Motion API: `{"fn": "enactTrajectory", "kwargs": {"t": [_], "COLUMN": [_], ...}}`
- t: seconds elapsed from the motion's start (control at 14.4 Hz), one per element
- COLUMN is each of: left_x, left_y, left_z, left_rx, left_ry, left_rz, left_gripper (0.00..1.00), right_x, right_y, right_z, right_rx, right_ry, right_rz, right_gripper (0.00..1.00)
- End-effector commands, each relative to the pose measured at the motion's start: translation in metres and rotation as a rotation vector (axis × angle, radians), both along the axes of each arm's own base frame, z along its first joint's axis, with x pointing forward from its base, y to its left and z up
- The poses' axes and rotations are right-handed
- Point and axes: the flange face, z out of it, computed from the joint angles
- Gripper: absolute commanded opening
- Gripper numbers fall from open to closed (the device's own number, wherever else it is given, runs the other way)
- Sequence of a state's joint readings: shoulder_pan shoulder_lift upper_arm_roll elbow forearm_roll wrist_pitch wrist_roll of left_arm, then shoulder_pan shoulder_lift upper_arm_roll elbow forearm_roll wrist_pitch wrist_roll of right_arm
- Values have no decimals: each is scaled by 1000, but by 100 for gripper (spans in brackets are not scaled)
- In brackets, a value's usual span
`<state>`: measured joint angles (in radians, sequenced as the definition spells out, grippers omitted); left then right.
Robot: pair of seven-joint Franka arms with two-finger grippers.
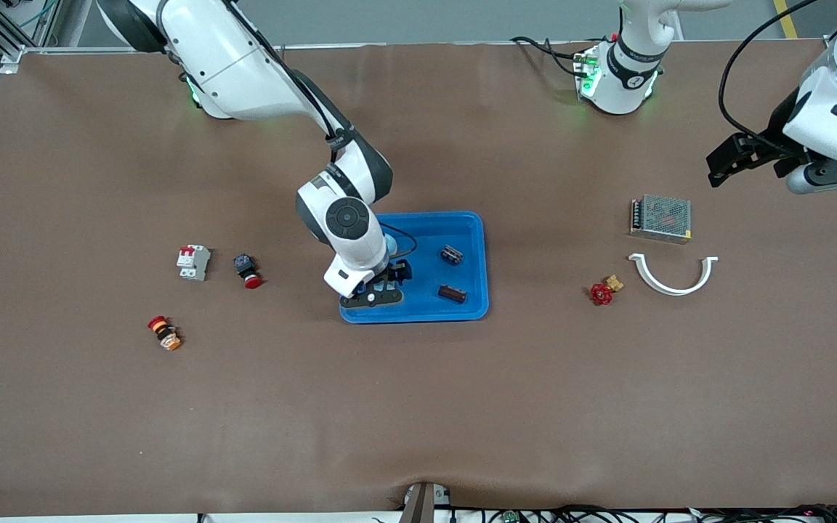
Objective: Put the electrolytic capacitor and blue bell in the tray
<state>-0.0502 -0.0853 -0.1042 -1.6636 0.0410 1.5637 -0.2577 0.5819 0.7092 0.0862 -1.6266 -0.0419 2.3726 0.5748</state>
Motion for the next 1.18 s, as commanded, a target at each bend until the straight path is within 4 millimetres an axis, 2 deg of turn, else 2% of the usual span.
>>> {"fn": "enactTrajectory", "kwargs": {"t": [0.0, 0.28, 0.42, 0.62, 0.83, 0.97, 1.11], "left_x": [-16, -18, -17, -15, -12, -11, -11], "left_y": [5, 3, 9, 13, 14, 16, 16], "left_z": [1, 2, 4, 4, 4, 5, 5], "left_rx": [-20, -18, -18, -20, -31, -35, -34], "left_ry": [-1, -2, -4, -3, -5, -6, -8], "left_rz": [-81, -110, -133, -155, -158, -155, -155], "left_gripper": [100, 100, 100, 100, 100, 100, 100], "right_x": [-15, -35, -41, -36, -33, -24, -10], "right_y": [-9, -33, -44, -90, -135, -170, -216], "right_z": [56, 122, 164, 225, 275, 297, 311], "right_rx": [-15, -52, -74, -95, -96, -95, -97], "right_ry": [-27, -7, 1, 12, -4, -11, -11], "right_rz": [2, 7, 31, 68, 56, 72, 37], "right_gripper": [100, 100, 100, 100, 100, 100, 100]}}
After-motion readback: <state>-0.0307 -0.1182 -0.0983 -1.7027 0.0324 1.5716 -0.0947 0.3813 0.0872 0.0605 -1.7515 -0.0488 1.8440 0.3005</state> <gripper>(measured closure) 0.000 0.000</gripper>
